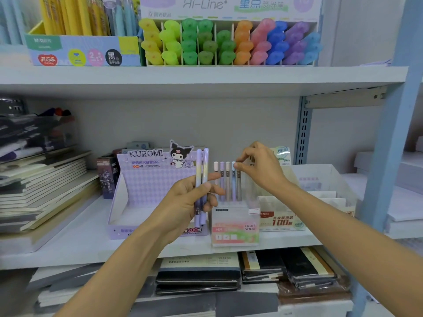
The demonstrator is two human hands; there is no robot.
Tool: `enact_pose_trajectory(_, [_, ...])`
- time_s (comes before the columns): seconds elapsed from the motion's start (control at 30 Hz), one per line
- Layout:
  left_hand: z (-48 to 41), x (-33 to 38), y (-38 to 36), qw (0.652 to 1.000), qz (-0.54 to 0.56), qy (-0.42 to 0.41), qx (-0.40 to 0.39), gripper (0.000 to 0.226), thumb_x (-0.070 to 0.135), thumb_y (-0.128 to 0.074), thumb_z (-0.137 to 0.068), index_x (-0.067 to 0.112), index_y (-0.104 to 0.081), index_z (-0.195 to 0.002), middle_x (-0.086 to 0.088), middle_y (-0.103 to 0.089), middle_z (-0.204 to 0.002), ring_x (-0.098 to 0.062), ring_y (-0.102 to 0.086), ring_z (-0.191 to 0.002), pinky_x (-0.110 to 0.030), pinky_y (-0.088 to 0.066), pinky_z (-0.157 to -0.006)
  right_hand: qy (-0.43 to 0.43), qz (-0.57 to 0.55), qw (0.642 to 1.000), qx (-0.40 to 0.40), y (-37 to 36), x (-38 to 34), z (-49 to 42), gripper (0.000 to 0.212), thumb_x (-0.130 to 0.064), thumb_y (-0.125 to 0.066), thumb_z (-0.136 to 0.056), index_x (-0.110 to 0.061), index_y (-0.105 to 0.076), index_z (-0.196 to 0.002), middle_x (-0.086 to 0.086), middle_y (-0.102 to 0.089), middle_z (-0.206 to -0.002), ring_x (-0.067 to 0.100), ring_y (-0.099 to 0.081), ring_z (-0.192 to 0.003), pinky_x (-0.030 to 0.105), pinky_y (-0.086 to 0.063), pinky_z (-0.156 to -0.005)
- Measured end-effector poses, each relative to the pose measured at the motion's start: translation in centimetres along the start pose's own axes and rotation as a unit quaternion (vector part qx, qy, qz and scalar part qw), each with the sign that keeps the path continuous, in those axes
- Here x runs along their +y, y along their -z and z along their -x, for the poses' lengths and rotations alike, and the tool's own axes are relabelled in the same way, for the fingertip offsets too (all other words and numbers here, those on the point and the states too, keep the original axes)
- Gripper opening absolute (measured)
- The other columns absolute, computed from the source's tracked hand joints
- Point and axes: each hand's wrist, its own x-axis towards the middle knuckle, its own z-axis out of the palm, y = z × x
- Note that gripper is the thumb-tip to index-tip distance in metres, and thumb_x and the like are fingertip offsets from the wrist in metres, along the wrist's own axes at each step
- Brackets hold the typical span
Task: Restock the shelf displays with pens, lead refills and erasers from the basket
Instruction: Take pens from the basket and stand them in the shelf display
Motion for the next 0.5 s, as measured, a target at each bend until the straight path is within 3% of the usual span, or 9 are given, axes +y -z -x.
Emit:
enact_pose_trajectory(0.13, [0.1, 0.2, 0.0, 1.0, -0.011, 0.005, -0.006, 0.033, 0.019, -0.051, -0.092, 0.009, -0.06, -0.122, -0.01, -0.074, -0.094, -0.013, -0.062, -0.064, -0.02, -0.051, -0.06, 0.001, -0.034, 0.999, 0.007, 0.9, -1.1, 0.3, 0.017, -0.031, -0.07, -0.087, -0.019, -0.072, -0.1, -0.003, -0.052, -0.1, 0.01, -0.05, -0.086, 0.023, -0.043, -0.078])
enact_pose_trajectory(0.2, [0.1, 0.3, -0.2, 1.0, -0.019, 0.007, -0.01, 0.031, 0.019, -0.051, -0.094, 0.008, -0.06, -0.122, -0.01, -0.074, -0.094, -0.013, -0.064, -0.065, -0.02, -0.052, -0.06, -0.008, -0.16, 0.987, -0.011, 2.0, -2.7, 0.7, 0.022, -0.033, -0.064, -0.091, -0.02, -0.069, -0.108, -0.004, -0.062, -0.097, 0.003, -0.055, -0.075, 0.017, -0.043, -0.068])
enact_pose_trajectory(0.27, [0.1, 0.3, -0.5, 0.999, -0.036, 0.008, -0.013, 0.027, 0.016, -0.048, -0.098, 0.009, -0.059, -0.121, -0.009, -0.074, -0.093, -0.013, -0.065, -0.066, -0.02, -0.052, -0.061, -0.04, -0.313, 0.945, -0.086, 2.9, -4.4, 1.0, 0.026, -0.033, -0.062, -0.093, -0.017, -0.066, -0.113, 0.001, -0.072, -0.091, 0.005, -0.061, -0.066, 0.018, -0.046, -0.058])
enact_pose_trajectory(0.37, [0.3, 0.7, -1.1, 0.998, -0.055, 0.014, -0.022, 0.026, 0.016, -0.045, -0.1, 0.008, -0.059, -0.122, -0.009, -0.075, -0.094, -0.014, -0.067, -0.068, -0.021, -0.054, -0.065, -0.034, -0.37, 0.914, -0.161, 3.4, -6.1, 1.4, 0.023, -0.022, -0.066, -0.09, -0.01, -0.067, -0.109, 0.008, -0.073, -0.086, 0.011, -0.063, -0.065, 0.021, -0.049, -0.058])
enact_pose_trajectory(0.43, [0.5, 1.0, -1.3, 0.998, -0.049, 0.02, -0.021, 0.027, 0.018, -0.044, -0.101, 0.007, -0.059, -0.122, -0.011, -0.074, -0.097, -0.017, -0.069, -0.072, -0.022, -0.055, -0.066, -0.034, -0.4, 0.904, -0.146, 3.7, -6.5, 1.5, 0.014, -0.013, -0.069, -0.088, -0.007, -0.067, -0.101, 0.006, -0.072, -0.079, 0.012, -0.064, -0.063, 0.019, -0.051, -0.06])
enact_pose_trajectory(0.5, [0.7, 1.4, -1.1, 0.999, -0.026, 0.032, 0.003, 0.027, 0.019, -0.045, -0.1, 0.004, -0.061, -0.117, -0.012, -0.074, -0.096, -0.016, -0.067, -0.068, -0.021, -0.052, -0.055, -0.058, -0.451, 0.885, -0.104, 4.3, -6.3, 1.4, 0.008, -0.01, -0.069, -0.087, -0.007, -0.065, -0.094, 0.003, -0.072, -0.075, 0.014, -0.066, -0.063, 0.02, -0.053, -0.06])
